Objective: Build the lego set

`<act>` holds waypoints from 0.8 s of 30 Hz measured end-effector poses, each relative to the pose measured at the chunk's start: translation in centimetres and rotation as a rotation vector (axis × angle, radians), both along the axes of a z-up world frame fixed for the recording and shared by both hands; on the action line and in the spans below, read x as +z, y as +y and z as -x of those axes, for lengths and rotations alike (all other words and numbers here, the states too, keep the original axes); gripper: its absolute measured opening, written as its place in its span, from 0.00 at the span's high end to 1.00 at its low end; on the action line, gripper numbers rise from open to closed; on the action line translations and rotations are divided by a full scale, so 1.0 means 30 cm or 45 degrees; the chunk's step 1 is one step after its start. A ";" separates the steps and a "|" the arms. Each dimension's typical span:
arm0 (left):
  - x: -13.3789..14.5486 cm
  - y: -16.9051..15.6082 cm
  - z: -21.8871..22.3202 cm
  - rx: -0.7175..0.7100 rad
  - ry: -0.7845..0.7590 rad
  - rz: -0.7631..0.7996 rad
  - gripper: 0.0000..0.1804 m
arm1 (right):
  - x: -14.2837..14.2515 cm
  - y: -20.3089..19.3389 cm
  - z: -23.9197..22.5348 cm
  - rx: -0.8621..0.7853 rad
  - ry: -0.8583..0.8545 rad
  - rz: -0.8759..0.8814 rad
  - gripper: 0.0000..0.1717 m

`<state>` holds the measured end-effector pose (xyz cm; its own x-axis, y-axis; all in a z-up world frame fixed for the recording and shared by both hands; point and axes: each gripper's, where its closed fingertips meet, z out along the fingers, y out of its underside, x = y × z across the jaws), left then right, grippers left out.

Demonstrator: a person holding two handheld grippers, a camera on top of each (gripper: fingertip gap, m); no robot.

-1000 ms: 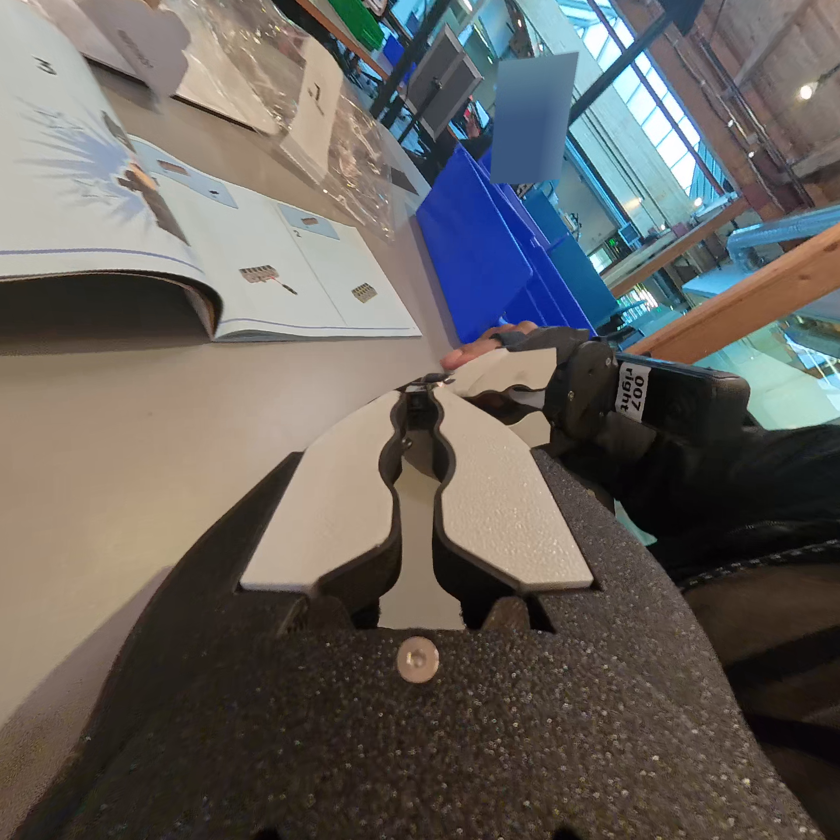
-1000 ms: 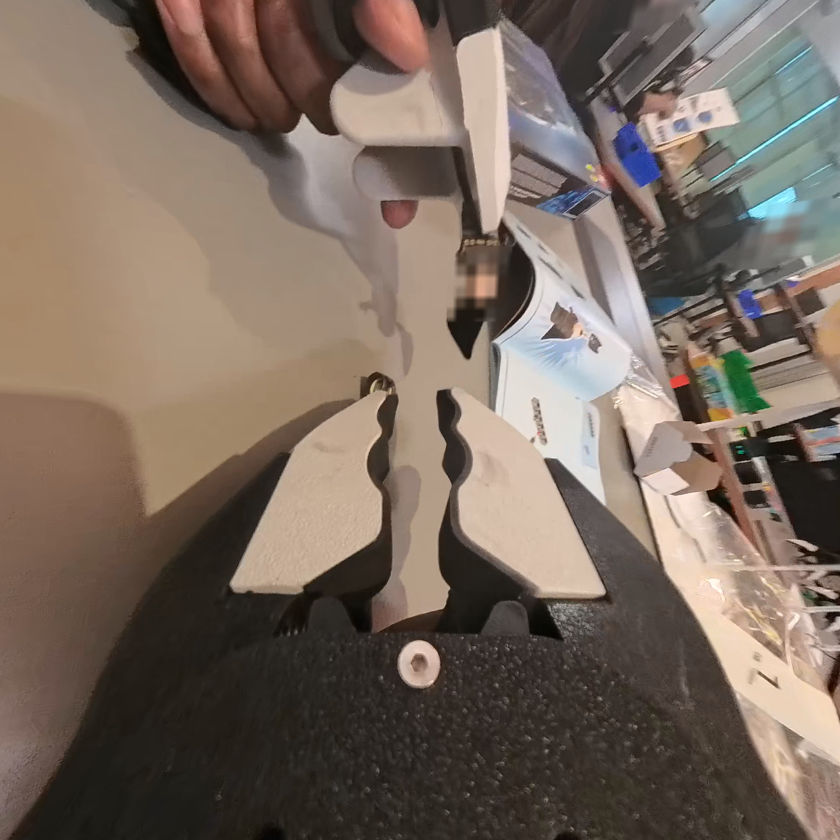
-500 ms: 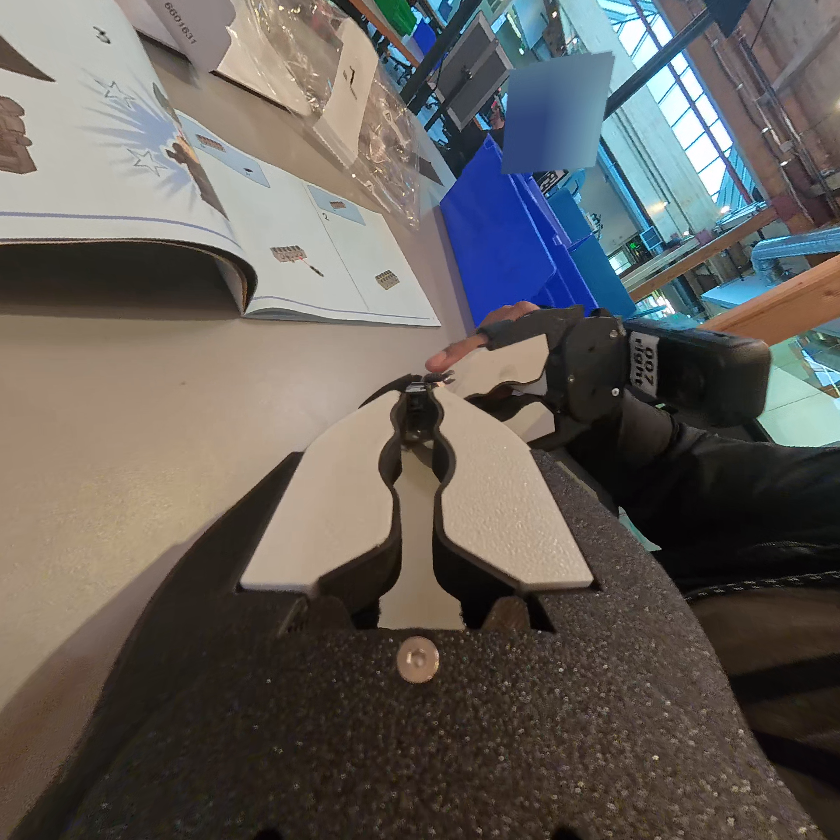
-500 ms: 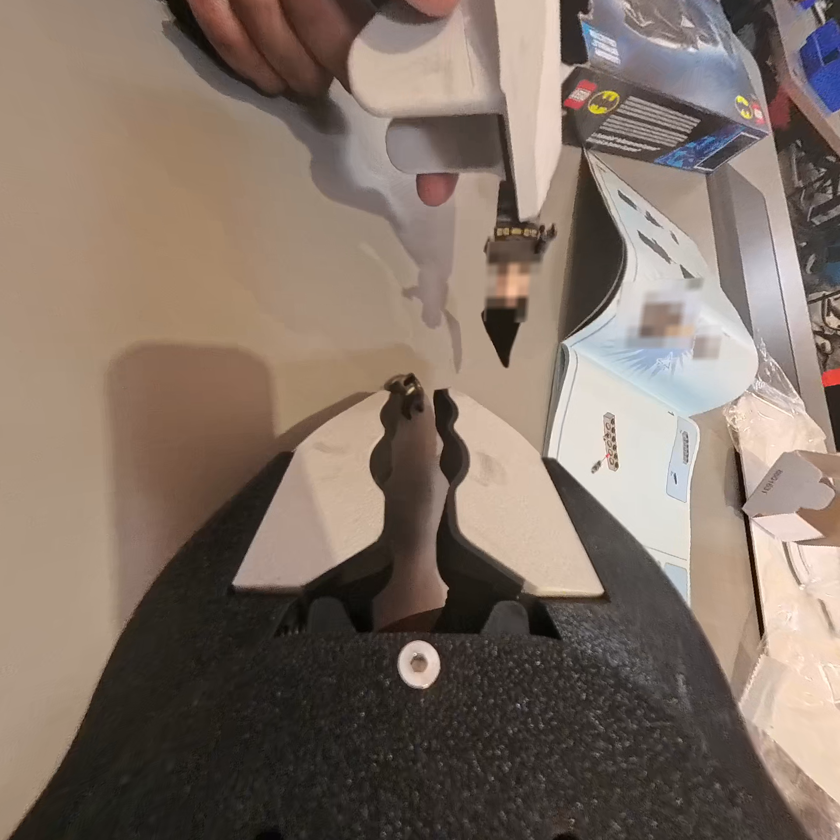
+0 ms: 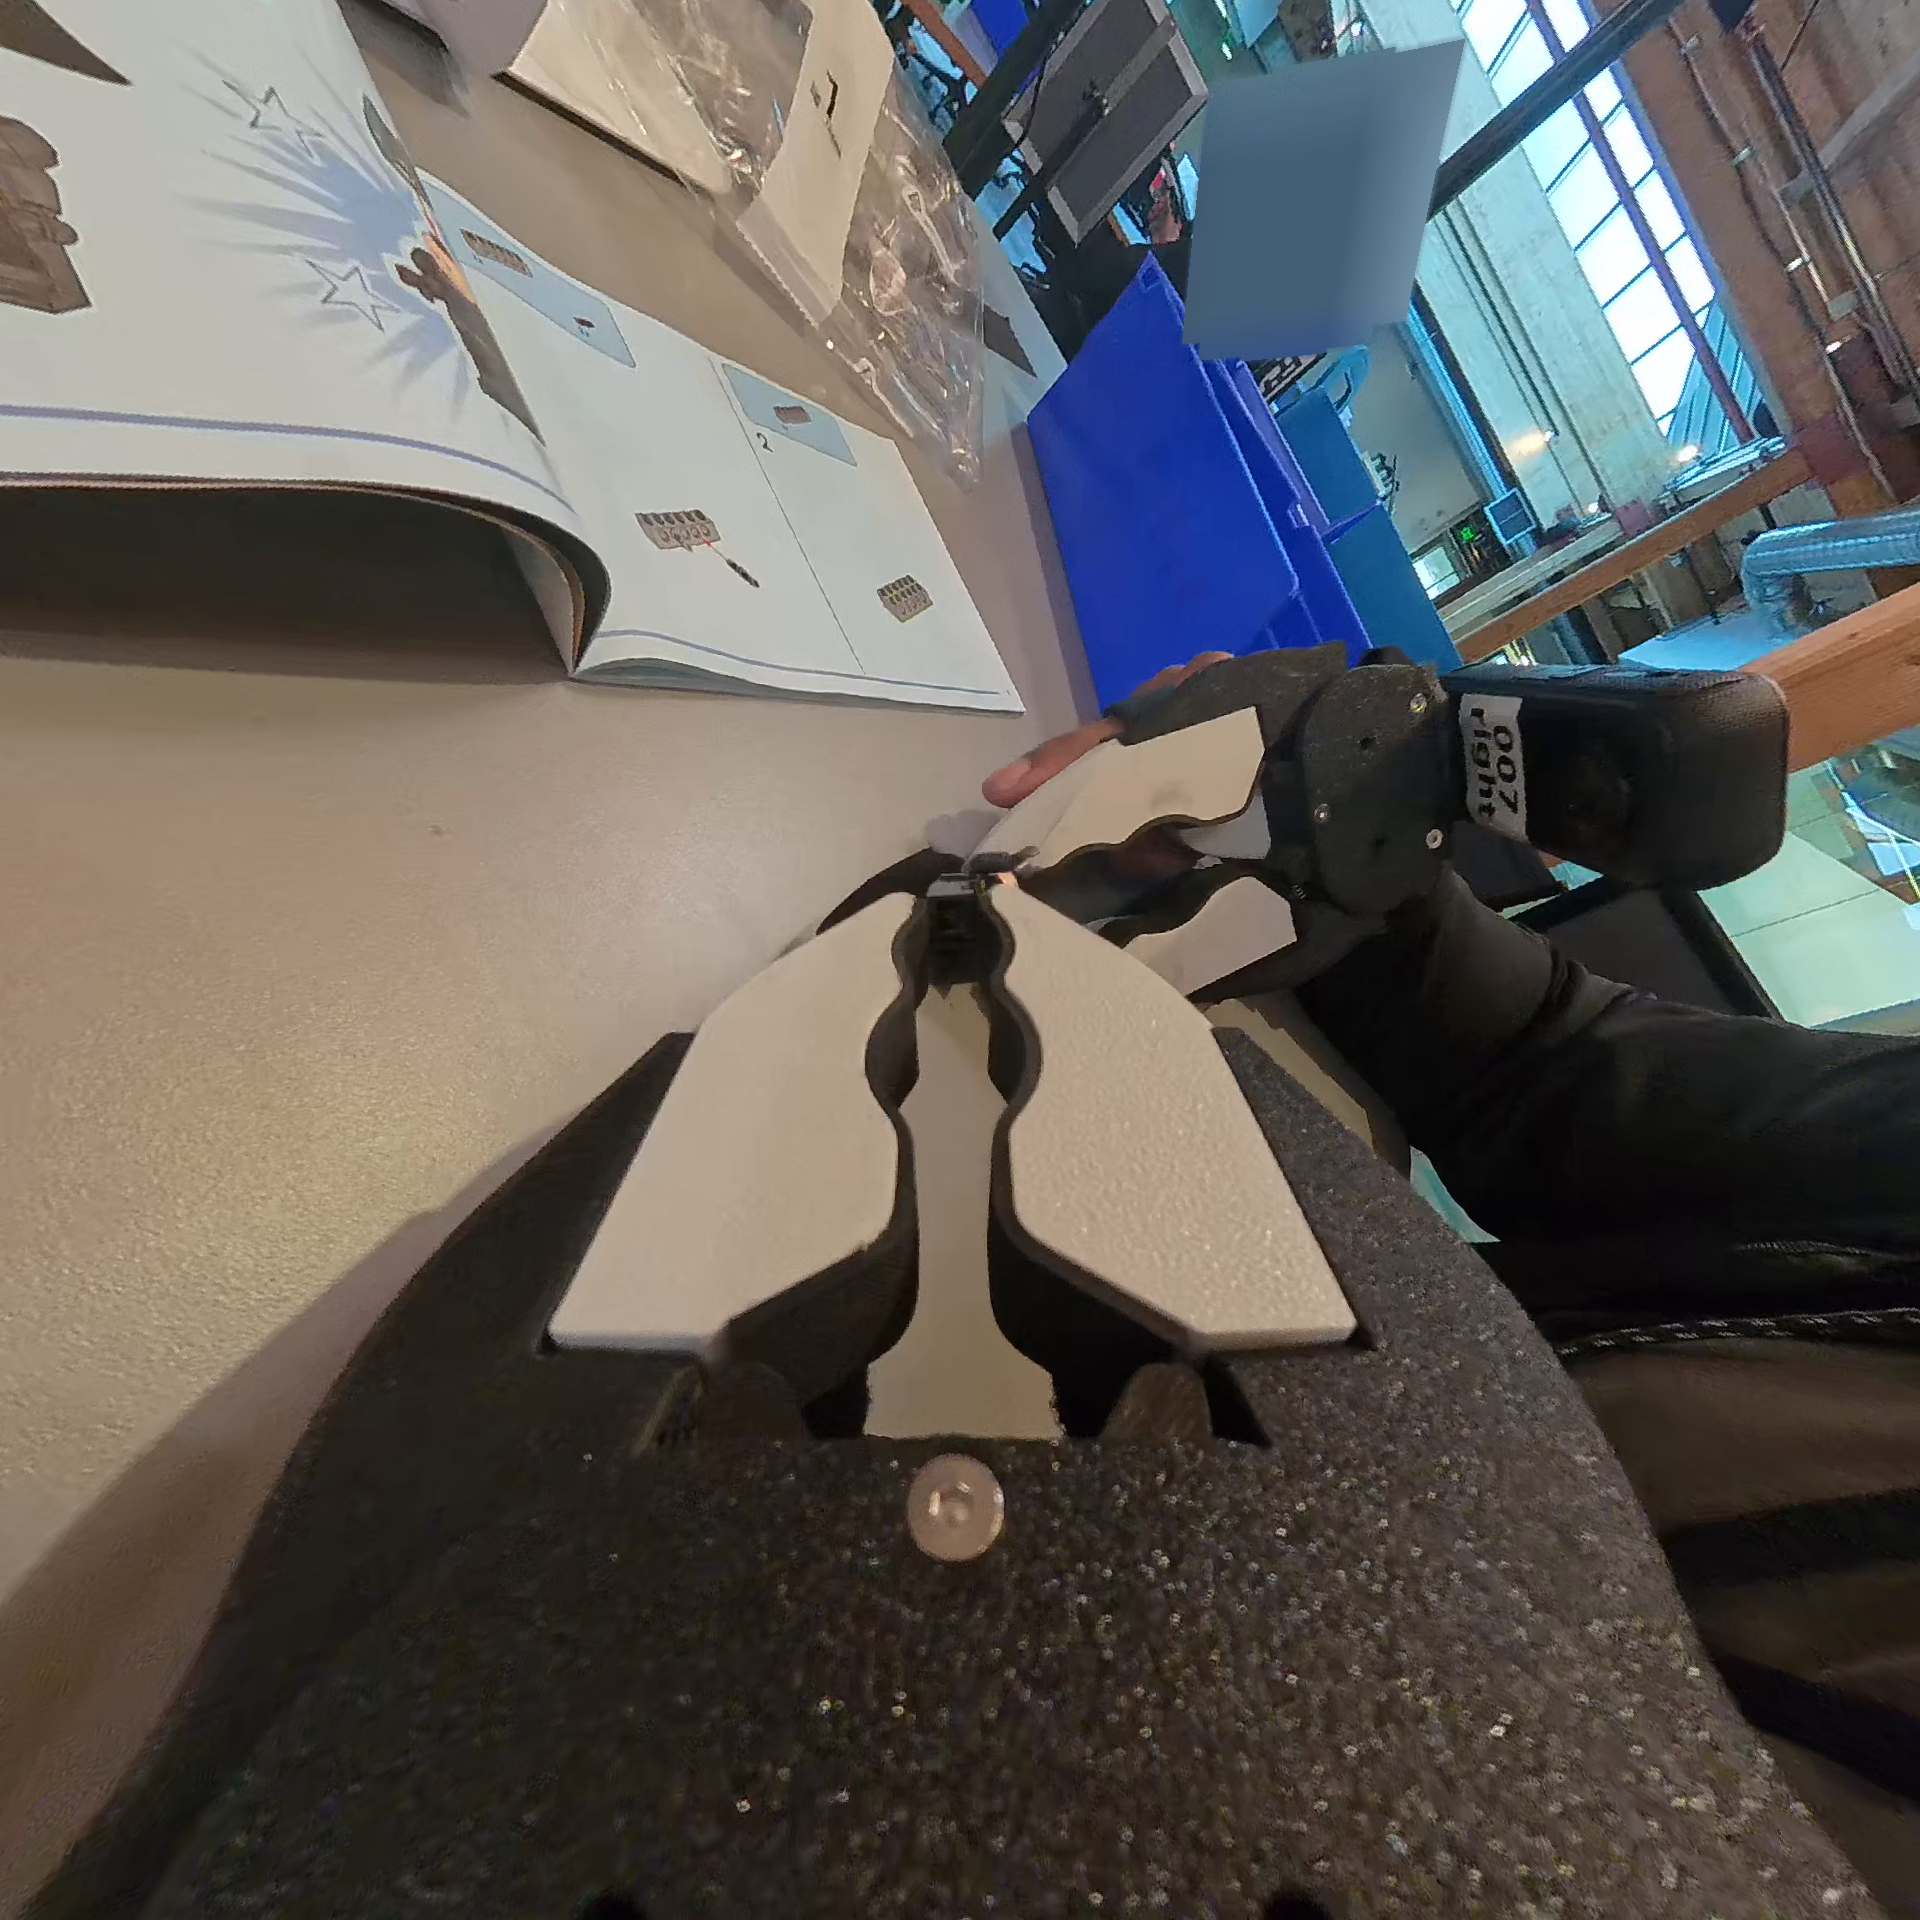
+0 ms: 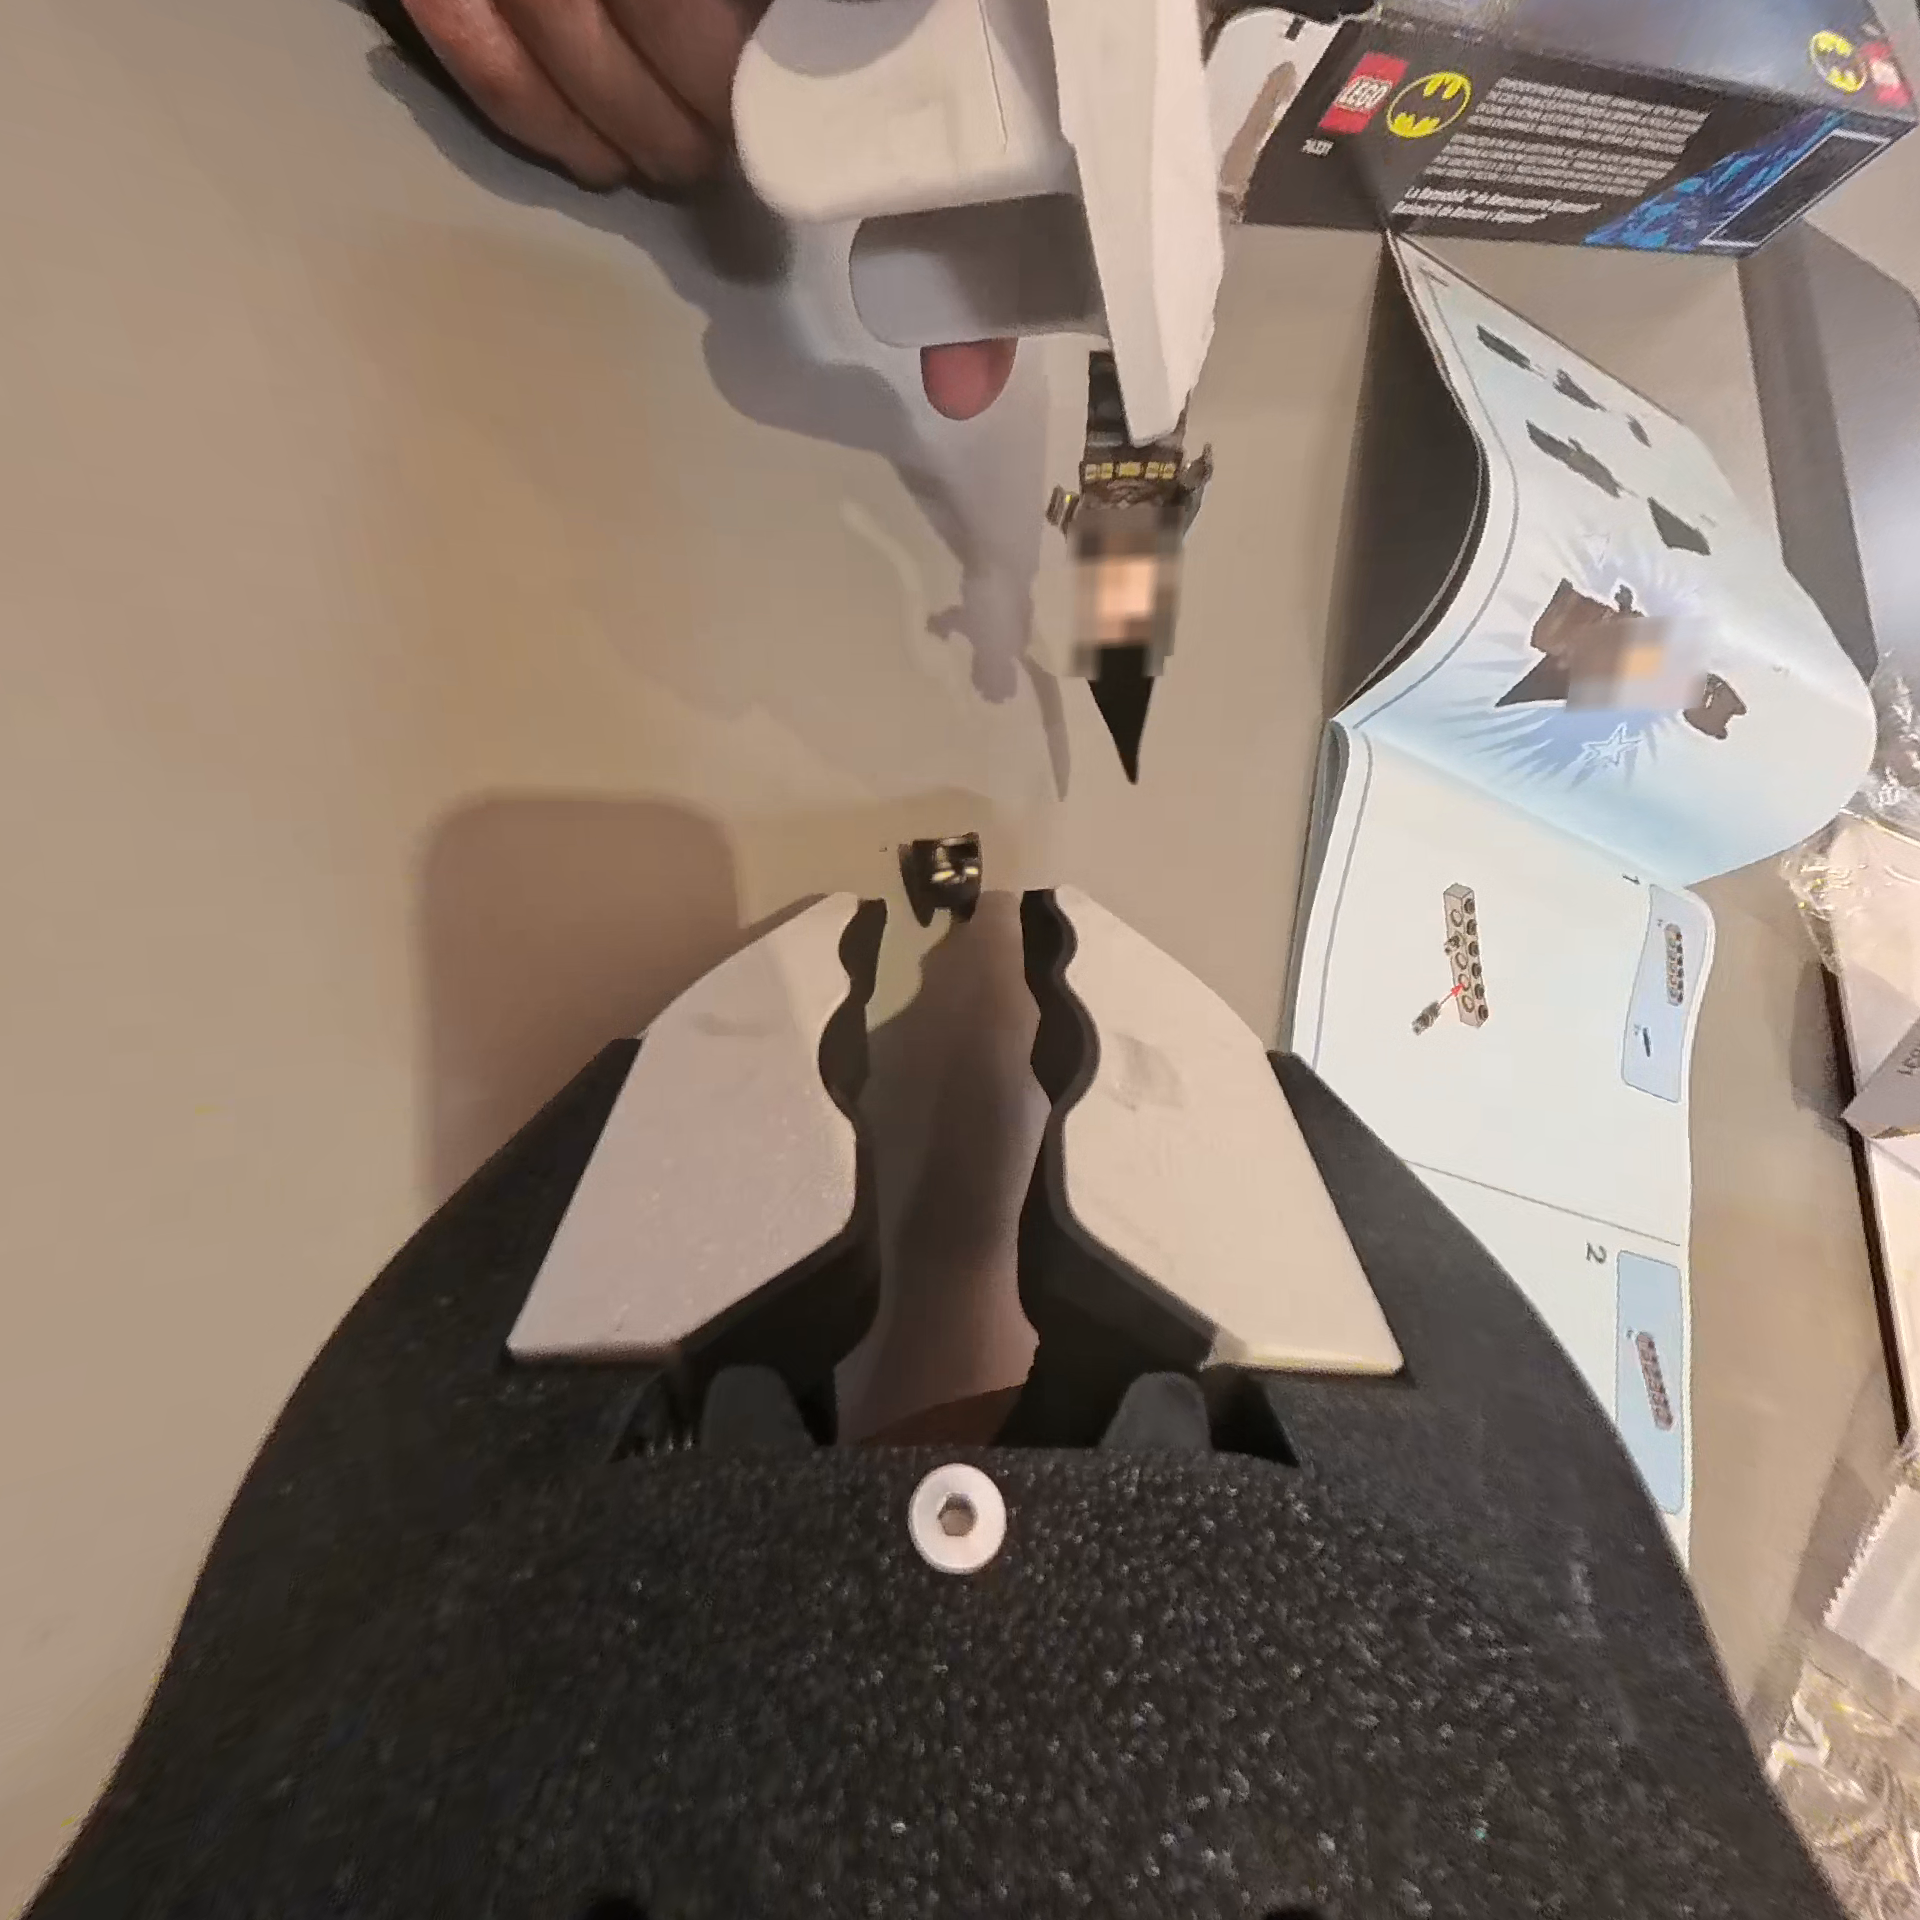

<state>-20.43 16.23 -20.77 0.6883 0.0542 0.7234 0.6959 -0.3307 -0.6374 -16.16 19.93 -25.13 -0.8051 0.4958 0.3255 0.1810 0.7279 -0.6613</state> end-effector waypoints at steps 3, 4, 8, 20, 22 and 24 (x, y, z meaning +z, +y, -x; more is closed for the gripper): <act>-0.015 0.000 -0.007 -0.012 -0.004 0.038 0.96 | -0.001 -0.005 0.011 0.002 -0.027 0.031 0.84; -0.019 0.000 -0.008 -0.014 -0.004 0.047 0.96 | -0.004 -0.005 0.012 0.002 -0.052 0.044 0.84; -0.032 0.000 -0.014 -0.024 0.003 0.081 0.96 | -0.013 -0.013 0.018 0.001 -0.122 0.059 0.85; -0.047 0.020 -0.038 -0.003 0.071 0.131 0.96 | 0.029 0.002 0.044 -0.153 0.279 -0.090 0.92; -0.049 0.023 -0.038 0.011 0.118 0.145 0.96 | 0.041 -0.007 0.045 -0.163 0.352 -0.112 0.92; -0.046 0.027 -0.046 0.015 0.112 0.137 0.96 | 0.057 -0.012 0.053 -0.185 0.425 -0.117 0.92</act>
